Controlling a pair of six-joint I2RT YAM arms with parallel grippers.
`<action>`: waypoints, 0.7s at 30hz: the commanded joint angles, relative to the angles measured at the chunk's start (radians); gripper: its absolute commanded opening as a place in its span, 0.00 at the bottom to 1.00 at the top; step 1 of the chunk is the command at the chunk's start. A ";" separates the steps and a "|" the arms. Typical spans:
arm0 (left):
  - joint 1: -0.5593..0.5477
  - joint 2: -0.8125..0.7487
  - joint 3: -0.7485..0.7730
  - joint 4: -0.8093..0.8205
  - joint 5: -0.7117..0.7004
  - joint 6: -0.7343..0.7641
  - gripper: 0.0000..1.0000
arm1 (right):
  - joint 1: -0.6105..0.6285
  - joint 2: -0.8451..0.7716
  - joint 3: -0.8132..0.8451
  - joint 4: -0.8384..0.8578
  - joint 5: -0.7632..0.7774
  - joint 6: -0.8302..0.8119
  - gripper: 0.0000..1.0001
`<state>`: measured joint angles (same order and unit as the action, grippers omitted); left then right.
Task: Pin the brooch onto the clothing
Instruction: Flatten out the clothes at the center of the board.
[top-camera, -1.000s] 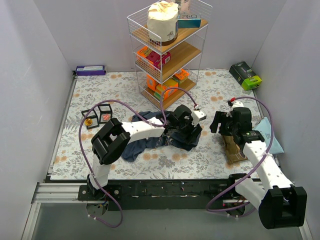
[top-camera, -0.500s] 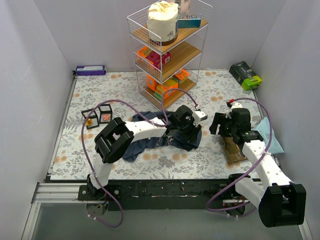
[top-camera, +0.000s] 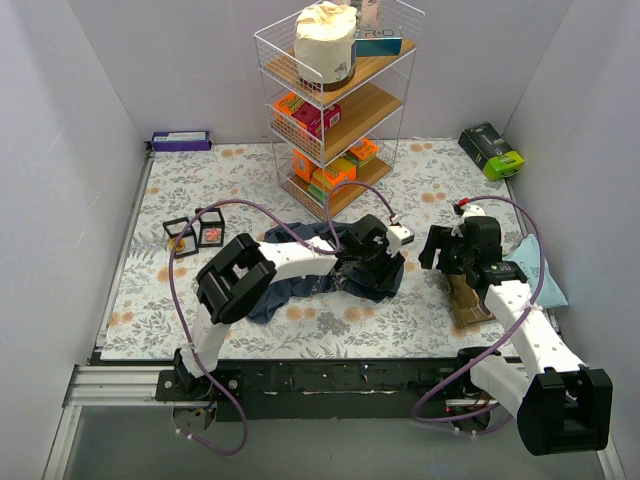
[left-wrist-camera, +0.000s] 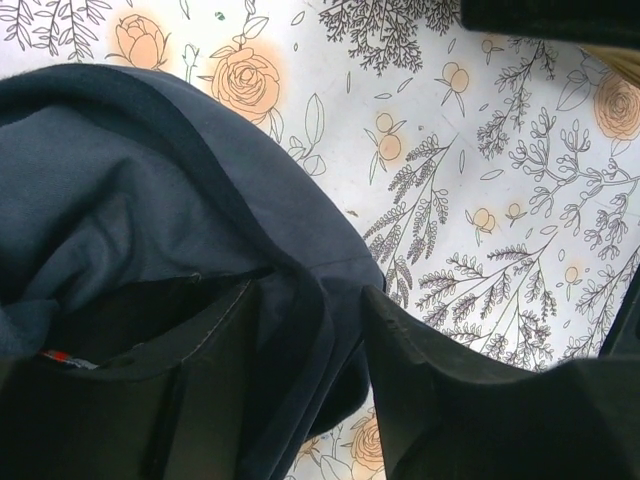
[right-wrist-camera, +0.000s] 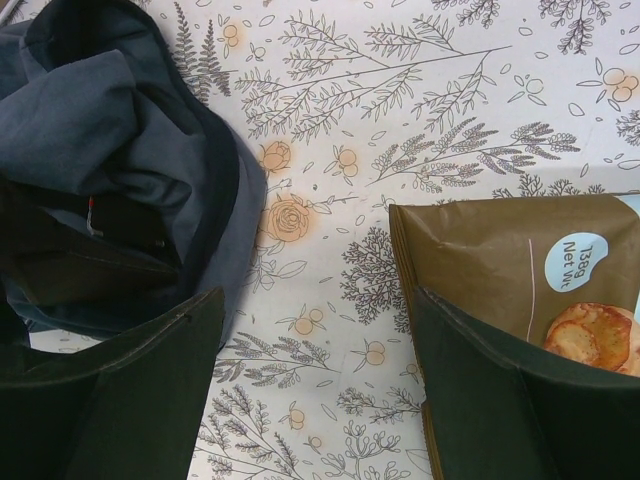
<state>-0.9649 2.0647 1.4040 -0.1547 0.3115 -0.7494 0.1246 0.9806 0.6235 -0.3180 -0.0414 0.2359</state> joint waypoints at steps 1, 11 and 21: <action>0.002 0.008 0.036 0.009 -0.018 -0.004 0.41 | -0.003 -0.016 0.022 -0.001 -0.012 -0.004 0.82; 0.002 -0.092 0.039 0.047 -0.055 -0.070 0.00 | -0.003 -0.040 0.027 -0.032 -0.008 -0.009 0.82; 0.109 -0.478 -0.074 0.150 -0.014 -0.208 0.00 | -0.003 -0.106 0.067 -0.062 -0.115 0.009 0.82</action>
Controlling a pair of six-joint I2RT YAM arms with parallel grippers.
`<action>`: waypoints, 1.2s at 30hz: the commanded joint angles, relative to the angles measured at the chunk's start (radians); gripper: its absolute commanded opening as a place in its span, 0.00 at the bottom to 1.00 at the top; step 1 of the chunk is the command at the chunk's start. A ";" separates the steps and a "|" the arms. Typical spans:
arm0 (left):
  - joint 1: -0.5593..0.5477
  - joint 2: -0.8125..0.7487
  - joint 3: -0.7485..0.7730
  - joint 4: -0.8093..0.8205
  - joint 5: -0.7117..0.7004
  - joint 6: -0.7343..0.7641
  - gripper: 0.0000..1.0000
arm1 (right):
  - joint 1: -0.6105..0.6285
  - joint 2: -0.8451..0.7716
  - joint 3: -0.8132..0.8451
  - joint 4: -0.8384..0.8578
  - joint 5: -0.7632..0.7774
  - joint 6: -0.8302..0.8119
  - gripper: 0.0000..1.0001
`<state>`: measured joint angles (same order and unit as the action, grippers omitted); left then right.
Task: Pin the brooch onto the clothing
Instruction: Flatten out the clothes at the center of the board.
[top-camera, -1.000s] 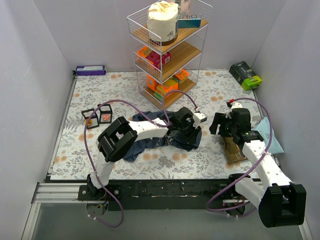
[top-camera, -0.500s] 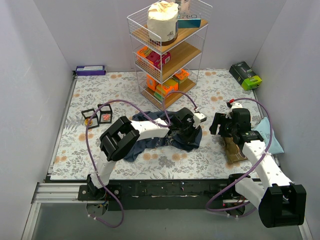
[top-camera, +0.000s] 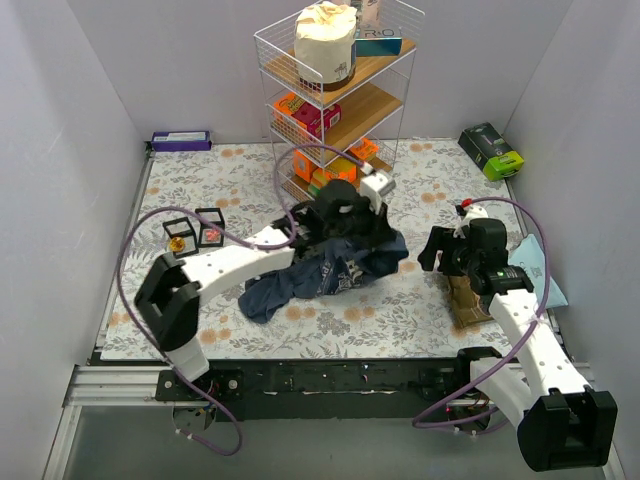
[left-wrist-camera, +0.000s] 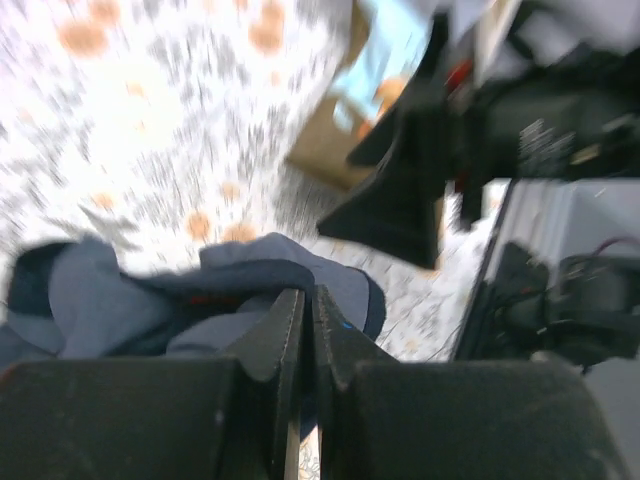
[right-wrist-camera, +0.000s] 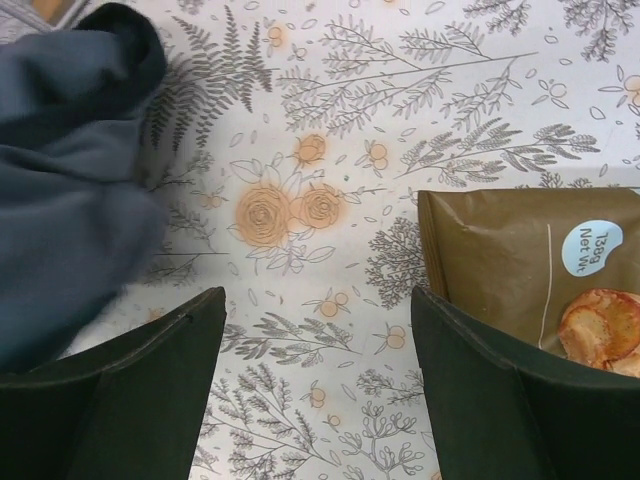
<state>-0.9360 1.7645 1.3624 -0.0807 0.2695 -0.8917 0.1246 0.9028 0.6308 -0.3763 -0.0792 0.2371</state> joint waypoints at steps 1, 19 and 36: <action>0.100 -0.215 -0.046 0.059 0.063 -0.070 0.00 | -0.003 -0.030 0.061 -0.004 -0.089 0.011 0.81; 0.296 -0.346 -0.350 0.075 0.246 -0.095 0.00 | 0.398 0.054 0.035 0.333 -0.194 0.142 0.78; 0.302 -0.310 -0.358 0.076 0.267 -0.112 0.00 | 0.549 0.165 0.037 0.482 -0.180 0.215 0.76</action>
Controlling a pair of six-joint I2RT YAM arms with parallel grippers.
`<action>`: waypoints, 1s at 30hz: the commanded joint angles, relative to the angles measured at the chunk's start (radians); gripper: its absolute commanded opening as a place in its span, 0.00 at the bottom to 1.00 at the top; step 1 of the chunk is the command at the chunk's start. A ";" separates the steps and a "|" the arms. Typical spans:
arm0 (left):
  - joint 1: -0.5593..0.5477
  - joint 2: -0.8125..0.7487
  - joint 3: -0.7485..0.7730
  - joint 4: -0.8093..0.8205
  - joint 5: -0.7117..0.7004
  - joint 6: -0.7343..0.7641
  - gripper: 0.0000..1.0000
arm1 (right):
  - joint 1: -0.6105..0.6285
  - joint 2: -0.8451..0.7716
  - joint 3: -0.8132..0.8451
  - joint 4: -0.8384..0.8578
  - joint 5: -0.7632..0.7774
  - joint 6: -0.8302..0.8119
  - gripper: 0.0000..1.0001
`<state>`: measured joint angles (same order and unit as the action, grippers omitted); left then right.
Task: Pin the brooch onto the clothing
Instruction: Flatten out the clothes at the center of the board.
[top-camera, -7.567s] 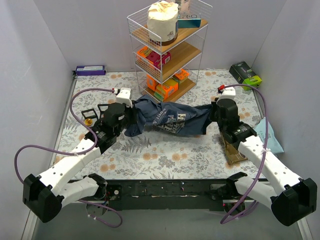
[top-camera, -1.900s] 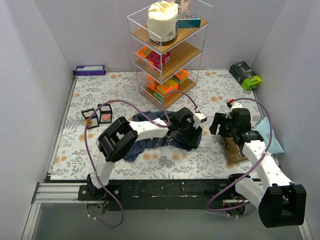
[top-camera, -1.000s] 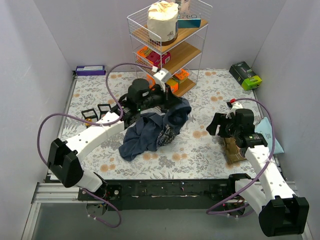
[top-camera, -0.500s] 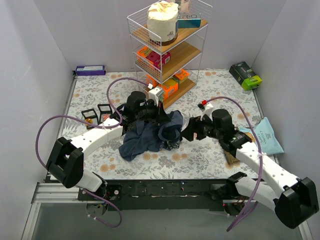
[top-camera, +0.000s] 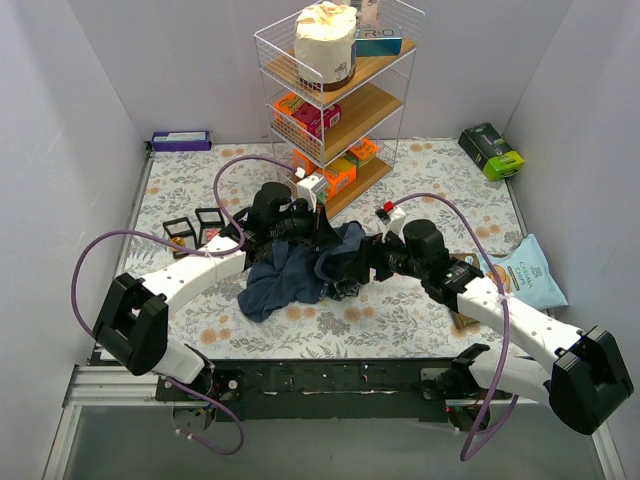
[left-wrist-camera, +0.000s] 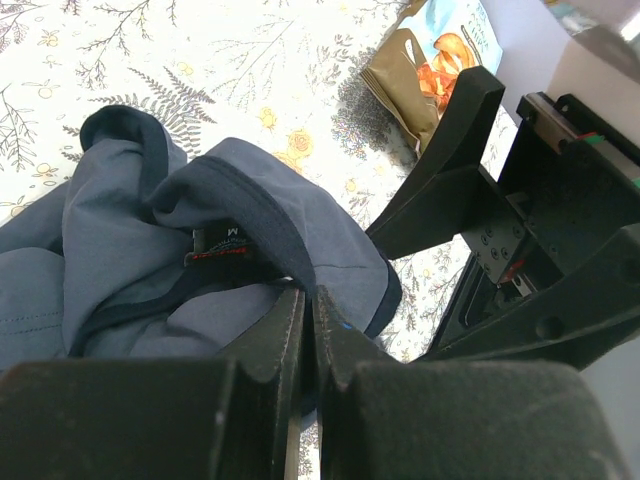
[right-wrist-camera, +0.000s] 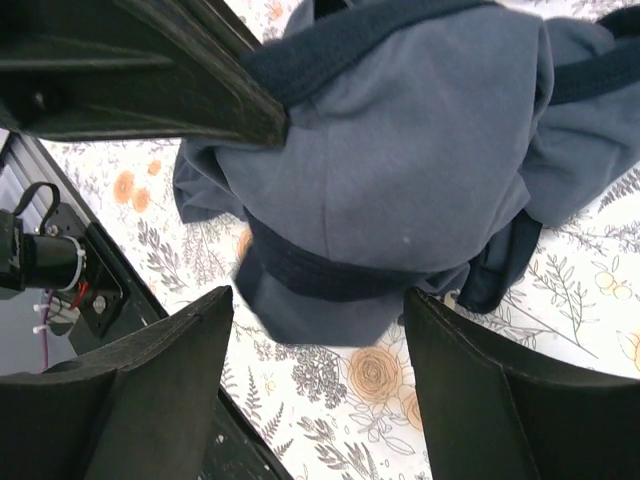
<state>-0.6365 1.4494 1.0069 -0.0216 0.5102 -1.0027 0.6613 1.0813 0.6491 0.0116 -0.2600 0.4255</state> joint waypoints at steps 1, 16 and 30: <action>0.004 0.009 -0.001 0.015 0.036 0.004 0.00 | 0.014 -0.012 0.018 0.103 -0.001 0.030 0.76; 0.004 0.014 -0.016 0.055 0.065 0.003 0.04 | 0.032 0.003 -0.034 0.090 0.093 0.036 0.49; 0.003 0.017 -0.027 0.077 0.087 -0.014 0.29 | 0.032 0.026 -0.060 0.114 0.085 0.036 0.37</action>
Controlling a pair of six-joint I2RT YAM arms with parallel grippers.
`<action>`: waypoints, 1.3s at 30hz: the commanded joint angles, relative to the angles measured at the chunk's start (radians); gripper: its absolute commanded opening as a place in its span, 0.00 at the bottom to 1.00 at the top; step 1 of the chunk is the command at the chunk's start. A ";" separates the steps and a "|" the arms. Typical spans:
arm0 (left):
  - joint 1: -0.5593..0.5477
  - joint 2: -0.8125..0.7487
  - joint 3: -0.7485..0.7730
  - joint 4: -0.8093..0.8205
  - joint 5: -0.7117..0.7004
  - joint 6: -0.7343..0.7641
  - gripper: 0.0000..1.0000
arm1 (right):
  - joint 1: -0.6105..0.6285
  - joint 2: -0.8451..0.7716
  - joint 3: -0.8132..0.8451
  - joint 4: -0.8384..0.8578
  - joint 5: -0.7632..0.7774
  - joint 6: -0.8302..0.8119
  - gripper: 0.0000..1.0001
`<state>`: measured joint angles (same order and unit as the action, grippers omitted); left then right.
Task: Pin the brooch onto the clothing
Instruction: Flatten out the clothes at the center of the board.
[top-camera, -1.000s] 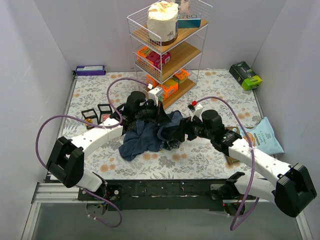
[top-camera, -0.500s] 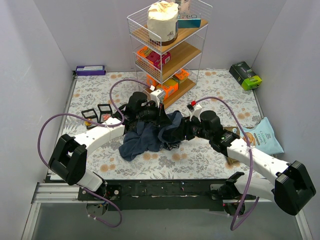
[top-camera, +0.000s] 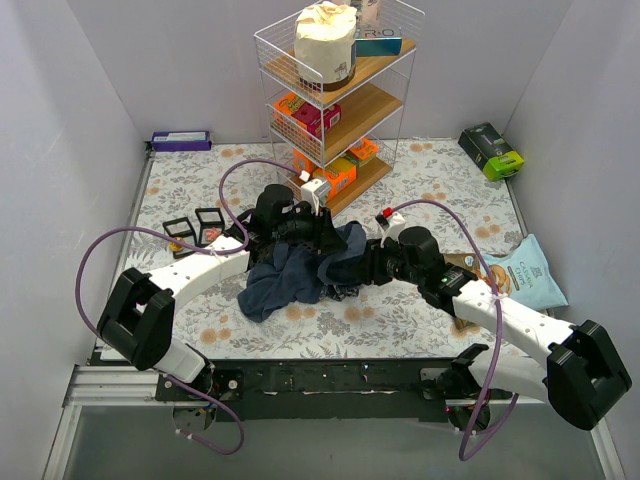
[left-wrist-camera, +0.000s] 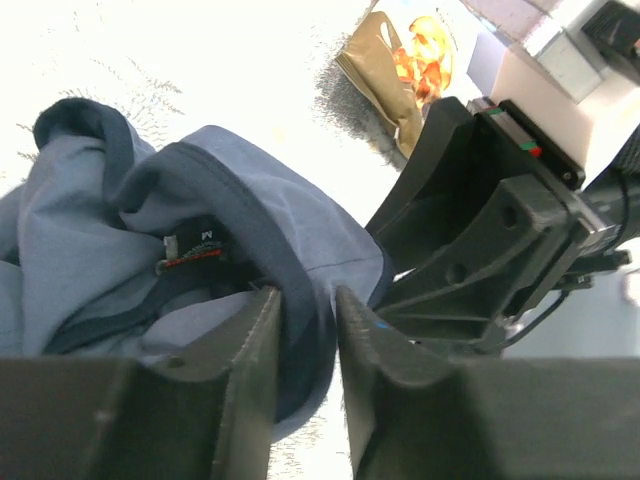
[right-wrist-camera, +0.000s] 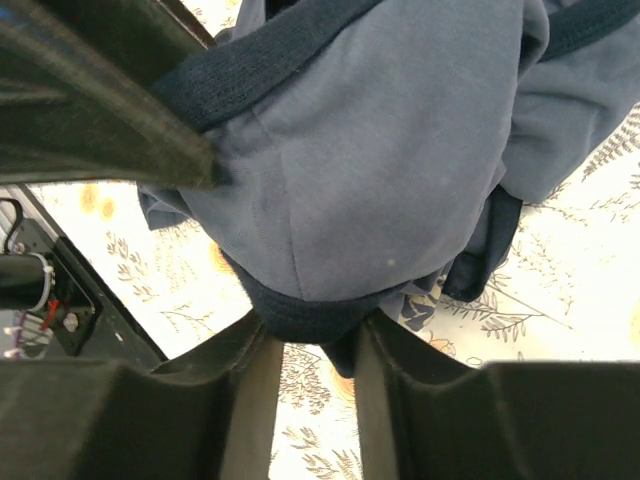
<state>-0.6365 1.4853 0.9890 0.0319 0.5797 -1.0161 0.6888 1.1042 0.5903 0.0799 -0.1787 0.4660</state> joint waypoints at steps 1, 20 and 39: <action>0.004 -0.020 -0.009 0.025 0.017 -0.002 0.34 | 0.005 0.000 -0.003 0.046 0.004 -0.004 0.33; 0.004 -0.030 -0.013 0.011 -0.043 0.005 0.08 | 0.006 -0.001 -0.011 0.021 0.039 -0.006 0.11; 0.032 -0.212 -0.035 -0.087 -0.405 0.073 0.00 | 0.006 -0.122 0.040 -0.264 0.346 -0.004 0.10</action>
<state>-0.6125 1.3090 0.9413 0.0044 0.2657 -0.9840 0.6914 1.0084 0.5777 -0.0910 0.0528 0.4866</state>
